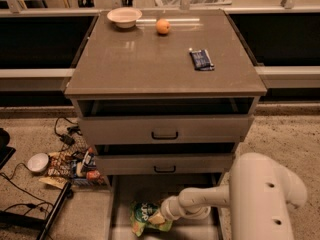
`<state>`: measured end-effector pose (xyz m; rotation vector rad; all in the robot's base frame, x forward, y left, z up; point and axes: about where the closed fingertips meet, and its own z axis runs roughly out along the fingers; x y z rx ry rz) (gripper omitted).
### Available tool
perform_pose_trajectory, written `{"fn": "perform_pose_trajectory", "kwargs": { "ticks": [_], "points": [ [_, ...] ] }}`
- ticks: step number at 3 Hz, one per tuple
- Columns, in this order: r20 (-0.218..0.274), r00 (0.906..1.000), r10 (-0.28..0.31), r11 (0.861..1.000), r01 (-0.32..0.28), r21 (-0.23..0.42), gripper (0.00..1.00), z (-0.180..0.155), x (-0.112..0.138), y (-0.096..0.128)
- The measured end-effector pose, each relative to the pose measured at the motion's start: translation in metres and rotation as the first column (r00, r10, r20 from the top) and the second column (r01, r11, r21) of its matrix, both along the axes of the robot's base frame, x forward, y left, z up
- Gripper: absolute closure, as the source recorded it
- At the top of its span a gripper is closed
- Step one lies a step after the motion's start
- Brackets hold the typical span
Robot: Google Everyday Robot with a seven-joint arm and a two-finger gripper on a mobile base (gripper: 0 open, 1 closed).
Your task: Pick green rice chip bag from bottom drawer and place on counter
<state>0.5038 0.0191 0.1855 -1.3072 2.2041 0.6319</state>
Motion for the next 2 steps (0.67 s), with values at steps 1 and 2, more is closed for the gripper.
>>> {"fn": "perform_pose_trajectory", "kwargs": {
  "ticks": [1, 2],
  "points": [
    [-0.005, 0.9994, 0.034, 0.999, -0.034, -0.001, 1.00, 0.070, -0.027, -0.020],
    [-0.024, 0.9977, 0.064, 0.998, -0.063, 0.019, 1.00, 0.146, -0.064, -0.042]
  ]
}}
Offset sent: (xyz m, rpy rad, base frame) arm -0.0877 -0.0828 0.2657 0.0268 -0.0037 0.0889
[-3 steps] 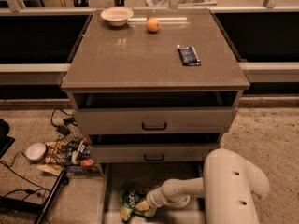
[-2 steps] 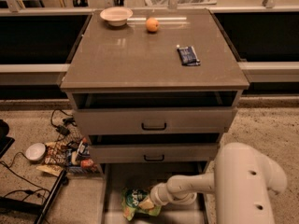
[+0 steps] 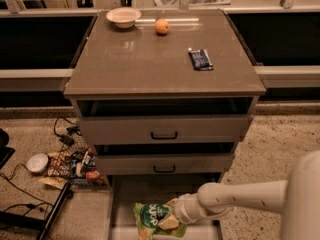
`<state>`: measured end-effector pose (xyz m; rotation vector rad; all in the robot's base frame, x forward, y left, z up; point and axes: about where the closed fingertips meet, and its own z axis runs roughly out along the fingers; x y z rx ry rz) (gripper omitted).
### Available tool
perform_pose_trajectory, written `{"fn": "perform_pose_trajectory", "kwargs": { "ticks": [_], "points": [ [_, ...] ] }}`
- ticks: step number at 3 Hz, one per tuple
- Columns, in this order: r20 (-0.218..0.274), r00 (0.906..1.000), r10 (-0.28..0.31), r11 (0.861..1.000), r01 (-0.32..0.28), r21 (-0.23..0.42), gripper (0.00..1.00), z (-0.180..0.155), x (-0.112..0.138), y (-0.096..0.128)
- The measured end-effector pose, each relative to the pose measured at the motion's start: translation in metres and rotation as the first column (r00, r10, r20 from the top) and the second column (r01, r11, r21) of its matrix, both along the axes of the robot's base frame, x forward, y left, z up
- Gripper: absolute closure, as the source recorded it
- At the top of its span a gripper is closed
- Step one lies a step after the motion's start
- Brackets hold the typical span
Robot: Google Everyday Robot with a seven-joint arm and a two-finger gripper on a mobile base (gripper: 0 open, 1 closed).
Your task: Pick green rice chip bag from bottom drawer and place on counter
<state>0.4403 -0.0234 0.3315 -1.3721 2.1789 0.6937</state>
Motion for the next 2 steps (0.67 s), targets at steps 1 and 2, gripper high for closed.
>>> {"fn": "perform_pose_trajectory", "kwargs": {
  "ticks": [1, 2],
  "points": [
    [-0.036, 0.9992, -0.017, 1.000, 0.017, 0.017, 1.00, 0.069, -0.037, -0.004],
    [-0.056, 0.9966, -0.061, 0.997, 0.064, 0.046, 1.00, 0.147, -0.055, -0.004]
  ]
}}
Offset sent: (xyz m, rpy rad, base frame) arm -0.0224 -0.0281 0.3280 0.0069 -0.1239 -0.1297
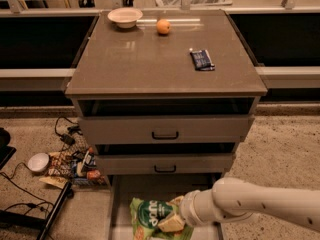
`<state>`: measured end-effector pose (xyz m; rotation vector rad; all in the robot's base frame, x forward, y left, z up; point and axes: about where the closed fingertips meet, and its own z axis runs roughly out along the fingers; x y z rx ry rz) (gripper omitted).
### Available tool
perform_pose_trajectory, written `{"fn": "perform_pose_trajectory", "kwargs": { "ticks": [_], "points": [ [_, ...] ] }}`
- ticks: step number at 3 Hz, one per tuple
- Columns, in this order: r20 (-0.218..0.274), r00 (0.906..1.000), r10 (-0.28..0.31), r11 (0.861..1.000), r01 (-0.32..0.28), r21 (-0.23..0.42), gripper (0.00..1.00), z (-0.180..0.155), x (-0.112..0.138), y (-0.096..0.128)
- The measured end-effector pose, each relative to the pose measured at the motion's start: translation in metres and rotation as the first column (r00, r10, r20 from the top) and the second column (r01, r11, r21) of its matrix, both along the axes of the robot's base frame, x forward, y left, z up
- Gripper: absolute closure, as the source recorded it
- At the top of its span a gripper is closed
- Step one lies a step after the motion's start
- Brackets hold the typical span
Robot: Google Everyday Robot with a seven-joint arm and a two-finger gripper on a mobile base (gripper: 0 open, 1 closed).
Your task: Pick green rice chip bag from bottom drawer and place on counter
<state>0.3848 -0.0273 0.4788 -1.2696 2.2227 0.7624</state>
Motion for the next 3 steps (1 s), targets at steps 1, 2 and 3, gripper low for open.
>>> {"fn": "perform_pose_trajectory", "kwargs": {
  "ticks": [1, 2, 3],
  "points": [
    [0.100, 0.9916, -0.083, 0.997, 0.082, 0.017, 1.00, 0.111, 0.021, -0.009],
    [0.159, 0.9706, -0.180, 0.983, 0.174, 0.050, 1.00, 0.163, 0.039, -0.023],
    [0.203, 0.9399, -0.275, 0.962, 0.269, 0.055, 1.00, 0.174, 0.050, -0.044]
  ]
}}
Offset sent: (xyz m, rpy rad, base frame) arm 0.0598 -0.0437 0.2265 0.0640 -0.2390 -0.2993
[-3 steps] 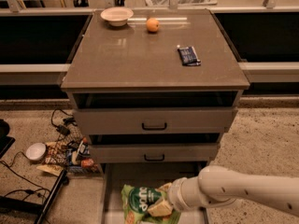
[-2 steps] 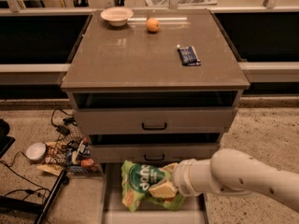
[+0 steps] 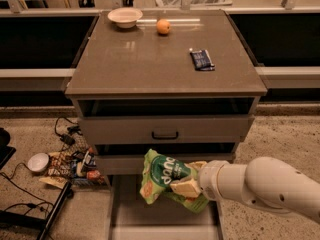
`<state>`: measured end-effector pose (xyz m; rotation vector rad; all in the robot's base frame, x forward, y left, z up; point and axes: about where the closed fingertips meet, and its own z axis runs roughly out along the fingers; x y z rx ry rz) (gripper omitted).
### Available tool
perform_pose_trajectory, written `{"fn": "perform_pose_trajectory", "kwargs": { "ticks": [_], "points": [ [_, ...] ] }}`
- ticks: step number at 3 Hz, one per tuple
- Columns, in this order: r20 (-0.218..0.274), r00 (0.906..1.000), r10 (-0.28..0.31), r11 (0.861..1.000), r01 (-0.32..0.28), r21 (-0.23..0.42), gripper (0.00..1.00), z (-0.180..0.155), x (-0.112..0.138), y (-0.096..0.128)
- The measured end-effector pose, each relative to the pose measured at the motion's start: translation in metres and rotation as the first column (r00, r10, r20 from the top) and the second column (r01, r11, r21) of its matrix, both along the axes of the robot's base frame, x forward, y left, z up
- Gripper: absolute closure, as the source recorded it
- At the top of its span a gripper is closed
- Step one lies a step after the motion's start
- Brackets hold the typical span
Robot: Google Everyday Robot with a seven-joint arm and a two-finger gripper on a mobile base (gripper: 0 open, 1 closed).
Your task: Pick green rice chip bag from bottom drawer and place on counter
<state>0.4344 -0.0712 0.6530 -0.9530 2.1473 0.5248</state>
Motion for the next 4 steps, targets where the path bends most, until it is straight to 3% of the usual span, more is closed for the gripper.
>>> {"fn": "perform_pose_trajectory", "kwargs": {
  "ticks": [2, 4],
  "points": [
    [0.012, 0.9999, 0.008, 1.000, -0.008, 0.000, 1.00, 0.017, 0.003, 0.000],
    [0.044, 0.9988, -0.020, 1.000, 0.021, -0.010, 1.00, 0.137, 0.056, -0.015]
  ]
}}
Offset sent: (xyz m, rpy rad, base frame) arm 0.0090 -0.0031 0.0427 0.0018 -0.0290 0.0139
